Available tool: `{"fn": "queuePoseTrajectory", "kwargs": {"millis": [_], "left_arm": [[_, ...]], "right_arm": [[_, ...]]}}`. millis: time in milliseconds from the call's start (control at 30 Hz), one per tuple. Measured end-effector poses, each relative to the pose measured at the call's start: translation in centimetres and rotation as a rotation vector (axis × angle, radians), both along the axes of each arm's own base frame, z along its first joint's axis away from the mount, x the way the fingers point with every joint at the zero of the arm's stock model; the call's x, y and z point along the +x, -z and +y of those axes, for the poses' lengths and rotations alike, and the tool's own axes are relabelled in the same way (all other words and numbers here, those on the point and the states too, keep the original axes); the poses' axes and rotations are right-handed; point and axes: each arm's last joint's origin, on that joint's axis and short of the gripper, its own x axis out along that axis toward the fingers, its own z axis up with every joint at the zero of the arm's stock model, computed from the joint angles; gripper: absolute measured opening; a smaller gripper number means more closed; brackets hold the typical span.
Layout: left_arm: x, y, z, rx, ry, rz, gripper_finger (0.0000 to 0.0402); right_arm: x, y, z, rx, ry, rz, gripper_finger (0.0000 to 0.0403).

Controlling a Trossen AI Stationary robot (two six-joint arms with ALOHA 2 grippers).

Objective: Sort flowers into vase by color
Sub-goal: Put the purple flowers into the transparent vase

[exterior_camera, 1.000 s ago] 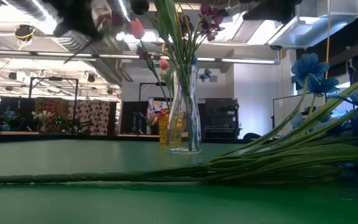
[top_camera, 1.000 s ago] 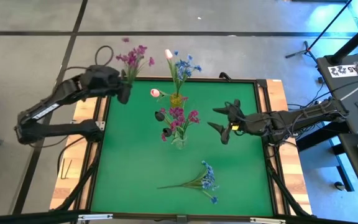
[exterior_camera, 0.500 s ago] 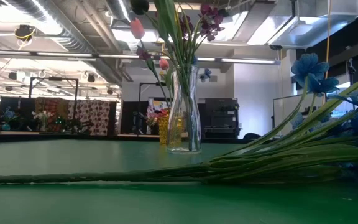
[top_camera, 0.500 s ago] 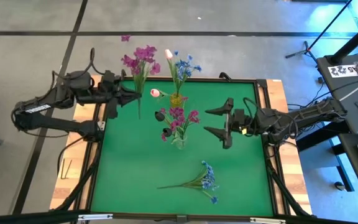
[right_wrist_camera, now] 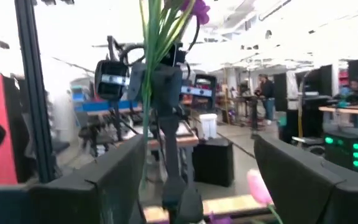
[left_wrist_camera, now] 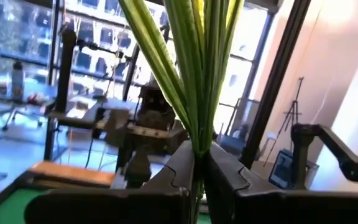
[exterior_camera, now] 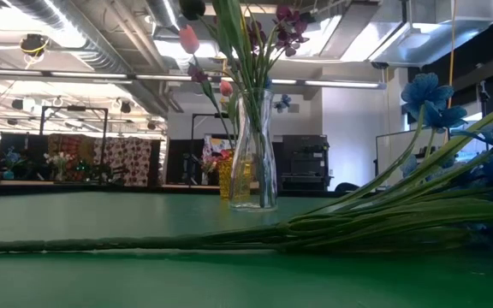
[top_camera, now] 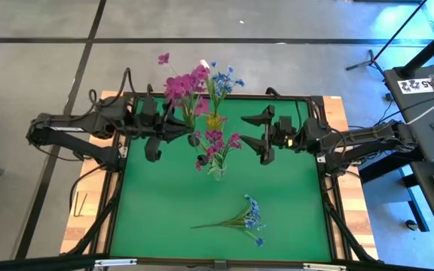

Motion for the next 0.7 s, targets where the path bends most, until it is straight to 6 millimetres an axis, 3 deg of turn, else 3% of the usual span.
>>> {"fn": "queuePoseTrajectory", "kwargs": {"millis": [267,533,700], "left_arm": [[2.3,-0.3,-0.3,0.049,-0.012,-0.135,0.0016],[3.3,0.4,-0.3,0.061,-0.012,-0.11,0.0016],[4.3,1.3,-0.5,0.062,-0.006,-0.067,0.0016]], "right_arm": [[2.4,0.0,-1.3,-0.019,0.025,-0.06,0.0301],[6.9,-1.6,-1.0,-0.091,-0.041,0.104,0.0301],[8.7,-1.7,-0.9,-0.09,-0.051,0.183,0.0301]]}}
